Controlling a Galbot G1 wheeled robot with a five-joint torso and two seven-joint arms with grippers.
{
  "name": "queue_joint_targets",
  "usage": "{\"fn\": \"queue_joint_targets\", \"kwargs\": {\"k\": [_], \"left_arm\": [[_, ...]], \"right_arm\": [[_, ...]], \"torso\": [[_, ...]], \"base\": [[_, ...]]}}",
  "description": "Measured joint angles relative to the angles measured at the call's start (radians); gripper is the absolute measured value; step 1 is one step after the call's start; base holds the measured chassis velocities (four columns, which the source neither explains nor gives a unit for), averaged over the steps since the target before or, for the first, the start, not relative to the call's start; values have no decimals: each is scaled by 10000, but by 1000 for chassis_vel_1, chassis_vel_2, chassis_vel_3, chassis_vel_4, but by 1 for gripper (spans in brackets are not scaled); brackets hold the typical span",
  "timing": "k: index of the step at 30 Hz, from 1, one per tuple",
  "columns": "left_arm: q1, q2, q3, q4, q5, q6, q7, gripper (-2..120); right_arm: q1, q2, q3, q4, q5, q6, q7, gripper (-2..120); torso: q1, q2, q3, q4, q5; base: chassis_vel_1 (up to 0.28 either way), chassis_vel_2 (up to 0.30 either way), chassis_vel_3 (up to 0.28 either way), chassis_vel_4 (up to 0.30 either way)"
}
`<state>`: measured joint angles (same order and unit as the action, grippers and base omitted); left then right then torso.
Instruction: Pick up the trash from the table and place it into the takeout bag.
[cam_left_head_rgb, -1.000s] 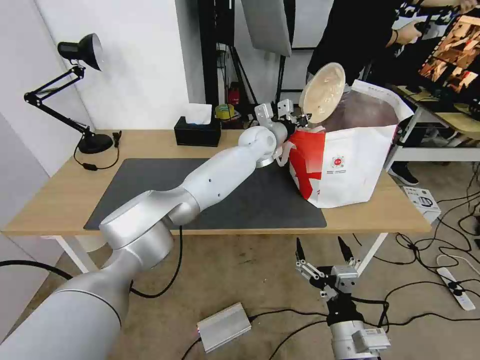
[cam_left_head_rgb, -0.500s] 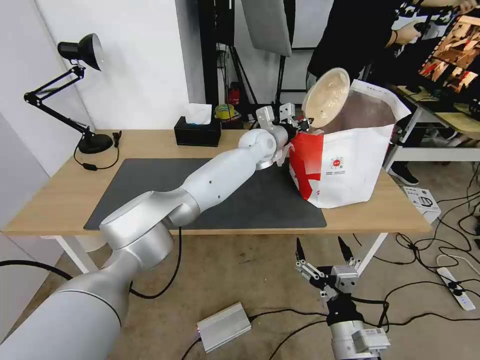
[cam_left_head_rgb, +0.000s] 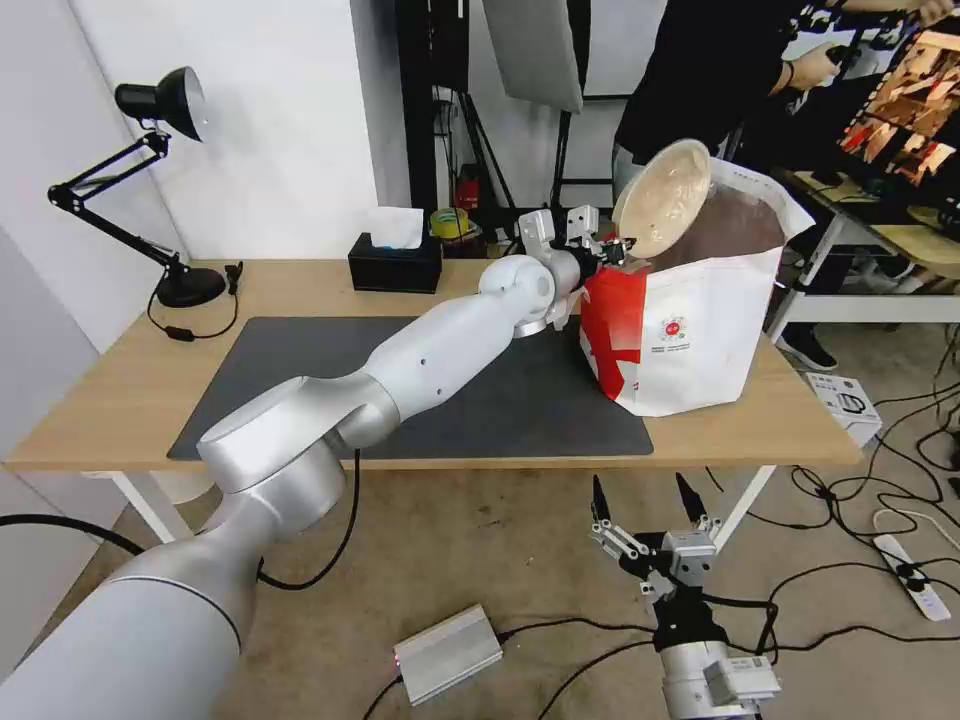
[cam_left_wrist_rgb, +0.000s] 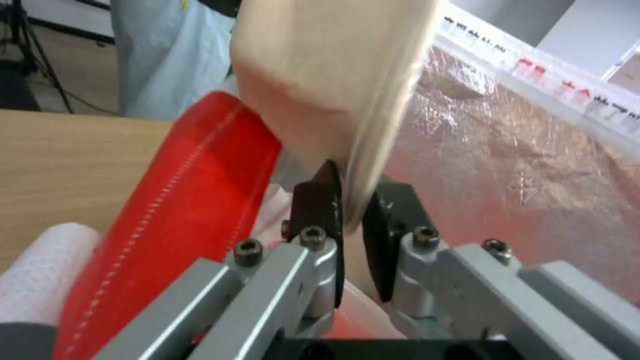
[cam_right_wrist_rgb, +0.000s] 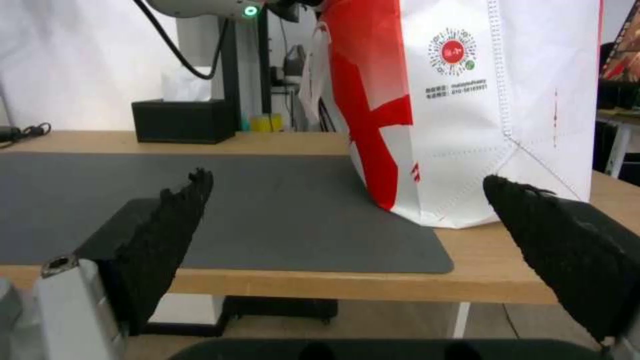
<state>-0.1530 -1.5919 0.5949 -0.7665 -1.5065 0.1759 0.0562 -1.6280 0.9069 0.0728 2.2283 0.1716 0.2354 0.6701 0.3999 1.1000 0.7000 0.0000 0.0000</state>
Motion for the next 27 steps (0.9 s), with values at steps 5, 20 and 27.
{"fn": "queue_joint_targets", "kwargs": {"k": [5,20,27], "left_arm": [[-57,2,109,2,231,-31,7,29],[-251,-1,212,16,382,-107,-35,84],[-272,-4,318,10,441,-212,-55,99]], "right_arm": [[0,0,0,0,0,0,0,100],[0,0,0,0,0,0,-1,100],[0,0,0,0,0,0,0,100]], "torso": [[0,0,0,0,0],[0,0,0,0,0],[0,0,0,0,0]], "base": [[0,0,0,0],[0,0,0,0],[0,0,0,0]]}}
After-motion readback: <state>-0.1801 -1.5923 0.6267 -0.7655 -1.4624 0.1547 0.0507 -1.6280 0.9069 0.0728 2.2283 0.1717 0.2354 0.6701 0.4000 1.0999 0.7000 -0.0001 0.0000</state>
